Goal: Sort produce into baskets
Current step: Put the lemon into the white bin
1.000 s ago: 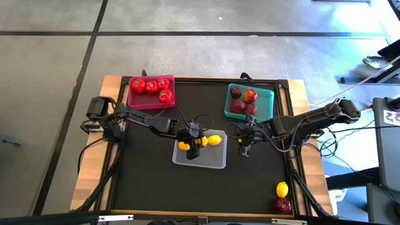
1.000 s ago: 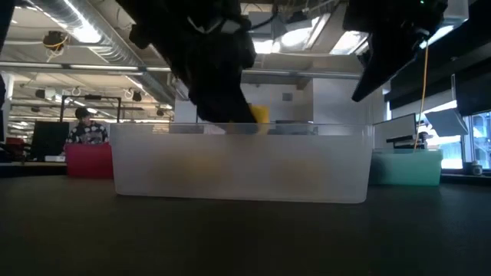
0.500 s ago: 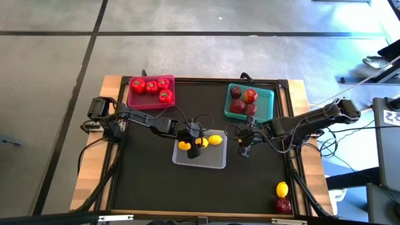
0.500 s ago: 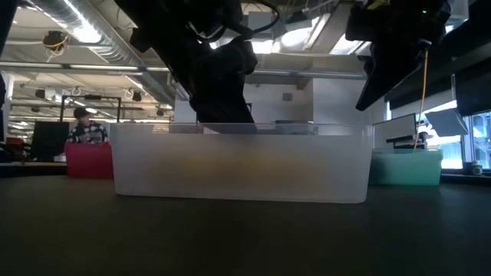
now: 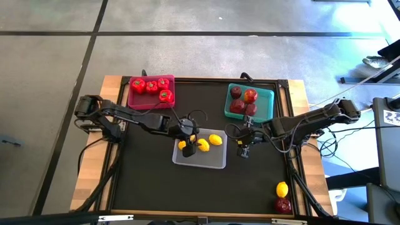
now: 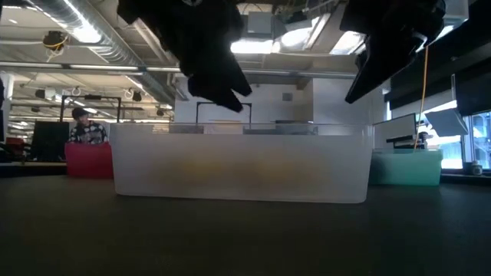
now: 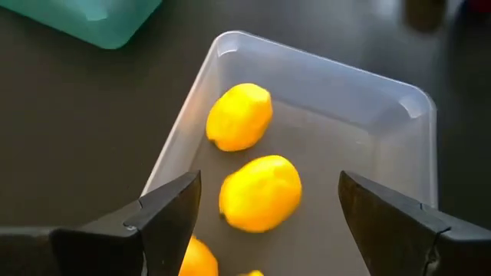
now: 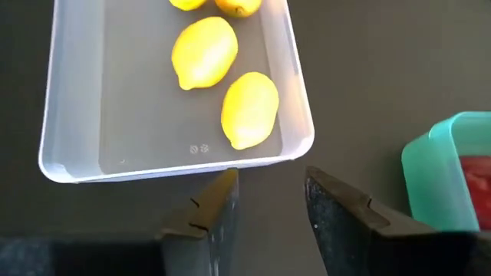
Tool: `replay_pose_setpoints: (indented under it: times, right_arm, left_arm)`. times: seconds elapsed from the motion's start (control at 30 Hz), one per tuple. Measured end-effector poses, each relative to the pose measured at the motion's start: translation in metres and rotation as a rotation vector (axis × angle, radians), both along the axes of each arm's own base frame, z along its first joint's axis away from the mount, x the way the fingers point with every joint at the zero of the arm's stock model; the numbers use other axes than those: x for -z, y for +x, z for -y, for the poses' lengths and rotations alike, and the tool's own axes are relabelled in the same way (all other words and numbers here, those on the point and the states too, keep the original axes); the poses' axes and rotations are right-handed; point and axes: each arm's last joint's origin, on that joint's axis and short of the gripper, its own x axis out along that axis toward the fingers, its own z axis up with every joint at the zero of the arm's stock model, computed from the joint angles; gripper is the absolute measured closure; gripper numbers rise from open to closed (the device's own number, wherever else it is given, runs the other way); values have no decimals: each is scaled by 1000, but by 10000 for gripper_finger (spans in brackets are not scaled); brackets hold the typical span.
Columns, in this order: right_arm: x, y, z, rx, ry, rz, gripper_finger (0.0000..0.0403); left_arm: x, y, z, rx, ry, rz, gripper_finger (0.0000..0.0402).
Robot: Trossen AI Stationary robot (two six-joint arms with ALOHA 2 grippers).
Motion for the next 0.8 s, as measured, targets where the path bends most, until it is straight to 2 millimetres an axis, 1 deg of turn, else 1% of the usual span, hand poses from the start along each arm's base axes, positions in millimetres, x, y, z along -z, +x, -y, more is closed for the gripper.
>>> replay_pose_setpoints:
  times: [0.13, 0.27, 0.37, 0.53, 0.67, 0.8]
  right_arm:
    - [-11, 1, 0, -24, -17, -1, 251]
    - [-24, -2, -5, -45, 21, -45, 251]
    - [-30, -6, -12, -58, 63, -71, 251]
    - [-30, -16, -30, -61, 210, -151, 251]
    - [-27, -28, -46, -15, 275, -221, 251]
    - [-25, -42, -60, 68, 321, -281, 251]
  left_arm:
    - [-9, -10, 4, 28, 17, -28, 98]
    - [-8, -12, 8, 35, 21, -45, 98]
    - [-5, -11, 10, 42, 24, -54, 98]
    - [-1, -13, 11, 43, 25, -72, 98]
    - [-1, -13, 11, 42, 26, -72, 98]
    - [-1, -13, 11, 41, 25, -72, 98]
